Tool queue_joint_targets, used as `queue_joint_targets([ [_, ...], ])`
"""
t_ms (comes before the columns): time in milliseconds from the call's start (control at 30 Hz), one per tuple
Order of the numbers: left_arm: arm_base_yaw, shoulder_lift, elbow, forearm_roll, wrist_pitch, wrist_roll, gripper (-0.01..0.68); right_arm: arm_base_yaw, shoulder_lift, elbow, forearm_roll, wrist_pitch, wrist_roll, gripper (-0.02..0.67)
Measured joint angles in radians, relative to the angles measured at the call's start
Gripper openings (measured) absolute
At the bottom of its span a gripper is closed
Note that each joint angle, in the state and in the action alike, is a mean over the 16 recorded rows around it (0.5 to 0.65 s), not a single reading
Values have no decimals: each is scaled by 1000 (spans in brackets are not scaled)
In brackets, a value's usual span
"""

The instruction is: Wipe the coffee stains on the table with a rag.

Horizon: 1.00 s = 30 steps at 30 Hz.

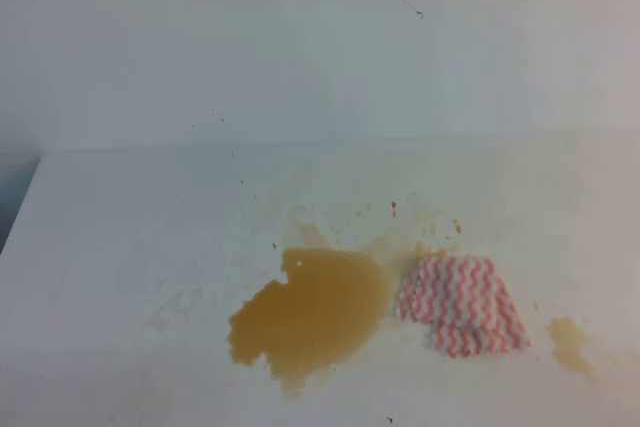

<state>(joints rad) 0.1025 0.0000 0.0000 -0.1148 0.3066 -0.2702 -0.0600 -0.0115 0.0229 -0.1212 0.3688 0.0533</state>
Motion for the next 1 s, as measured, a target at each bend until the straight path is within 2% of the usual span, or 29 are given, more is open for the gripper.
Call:
queue_joint_targets([
  [1000, 0, 0, 0, 0, -1, 0, -3, 0, 0, 0, 17, 0, 0, -2],
])
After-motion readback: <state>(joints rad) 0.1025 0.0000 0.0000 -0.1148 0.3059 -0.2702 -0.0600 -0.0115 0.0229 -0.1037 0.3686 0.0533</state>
